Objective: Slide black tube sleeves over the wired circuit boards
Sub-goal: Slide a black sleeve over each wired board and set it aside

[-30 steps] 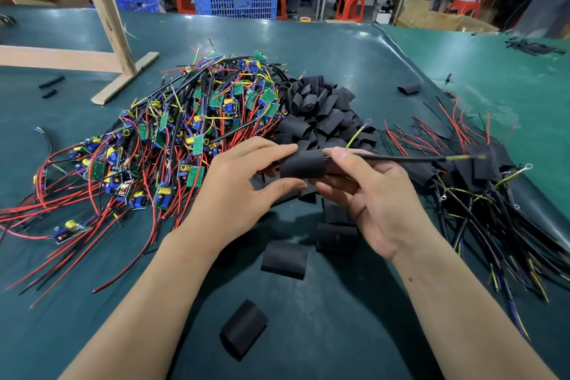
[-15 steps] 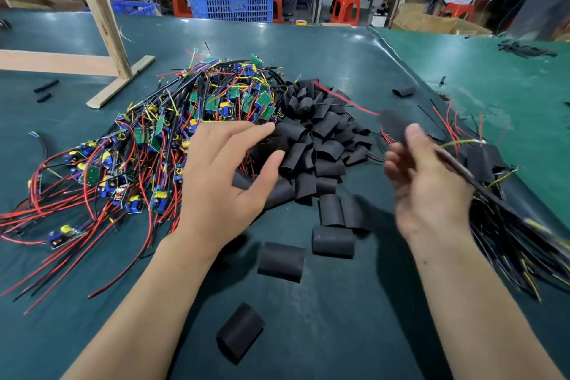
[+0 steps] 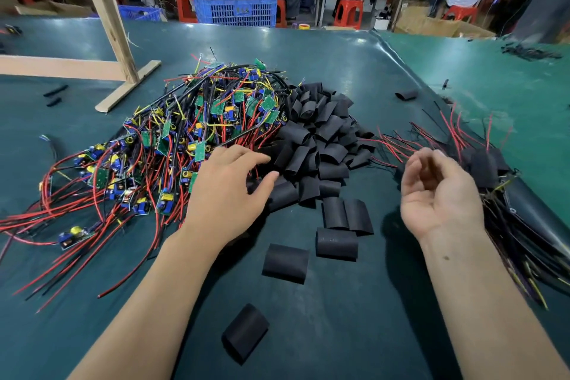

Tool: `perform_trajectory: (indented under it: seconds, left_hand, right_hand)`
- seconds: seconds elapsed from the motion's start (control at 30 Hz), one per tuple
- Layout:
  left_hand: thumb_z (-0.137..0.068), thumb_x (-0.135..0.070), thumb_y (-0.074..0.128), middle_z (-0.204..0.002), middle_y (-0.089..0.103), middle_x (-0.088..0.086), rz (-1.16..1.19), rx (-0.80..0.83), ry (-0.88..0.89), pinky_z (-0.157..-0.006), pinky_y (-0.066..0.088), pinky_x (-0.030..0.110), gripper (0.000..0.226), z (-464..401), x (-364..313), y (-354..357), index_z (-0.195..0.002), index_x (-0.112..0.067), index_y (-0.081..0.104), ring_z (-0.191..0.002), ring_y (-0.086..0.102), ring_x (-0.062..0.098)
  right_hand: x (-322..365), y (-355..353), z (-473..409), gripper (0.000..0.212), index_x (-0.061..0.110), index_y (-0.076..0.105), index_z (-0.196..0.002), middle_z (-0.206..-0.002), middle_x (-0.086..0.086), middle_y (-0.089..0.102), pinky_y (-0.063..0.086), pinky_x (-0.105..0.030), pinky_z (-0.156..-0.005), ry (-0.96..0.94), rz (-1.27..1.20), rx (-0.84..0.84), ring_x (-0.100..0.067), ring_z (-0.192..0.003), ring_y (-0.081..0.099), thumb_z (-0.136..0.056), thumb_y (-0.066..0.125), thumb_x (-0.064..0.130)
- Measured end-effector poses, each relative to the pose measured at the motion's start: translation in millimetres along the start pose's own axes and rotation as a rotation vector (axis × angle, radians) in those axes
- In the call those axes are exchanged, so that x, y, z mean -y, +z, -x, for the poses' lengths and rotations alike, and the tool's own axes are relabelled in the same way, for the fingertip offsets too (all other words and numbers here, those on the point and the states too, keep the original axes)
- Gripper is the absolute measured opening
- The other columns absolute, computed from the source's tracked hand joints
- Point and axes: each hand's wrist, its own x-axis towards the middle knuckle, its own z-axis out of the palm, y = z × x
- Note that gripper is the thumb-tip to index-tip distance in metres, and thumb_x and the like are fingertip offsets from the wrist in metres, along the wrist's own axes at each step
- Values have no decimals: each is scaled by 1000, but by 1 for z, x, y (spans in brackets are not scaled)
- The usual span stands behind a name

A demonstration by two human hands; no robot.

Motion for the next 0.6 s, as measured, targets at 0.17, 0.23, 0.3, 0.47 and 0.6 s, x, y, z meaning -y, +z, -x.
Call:
perform_trajectory:
  seconds: [0.17,0.23,0.3,0.47,0.6]
  left_hand:
    - [-90,-45,64,-110,67,-2,-66,181,-75,-95,42,39,35,1,6,1,-110,-19,73,-111,51,23]
    - [-90,-46,63,-107,69,-3,-65,149,-47,-94,42,39,34,0,5,-1,-107,-19,75,-106,52,22]
    - [-85,-58,64,-104,68,-8,-80,161,-12,-93,42,40,42,0,4,-4,-107,-24,75,-103,50,20]
    - [-72,-69,59,-109,55,-24,-64,374,50,-90,27,34,56,2,6,-16,-120,-39,63,-106,35,6]
    - [-77,-32,77,-116,58,-16,88,410,69,-102,34,36,49,1,12,-21,-124,-28,65,-113,42,8]
  right_hand:
    - [-8,1,-2,20,8,62,-79,-56,2,62,48,-13,-48,30,116,-25,-5,-48,60,-97,55,11]
    - [-8,0,-3,20,9,63,-79,-57,2,62,48,-14,-47,41,188,-31,-7,-51,60,-97,55,12]
    - [-8,-1,-3,18,12,65,-80,-58,4,63,47,-16,-45,17,322,-16,-8,-50,59,-96,57,15]
    - [-13,1,4,15,14,69,-77,-58,3,62,38,-18,-39,-272,584,138,-11,-45,55,-91,63,16]
    - [-23,1,10,15,14,70,-77,-59,0,66,42,-21,-39,-344,826,321,-12,-46,57,-91,64,15]
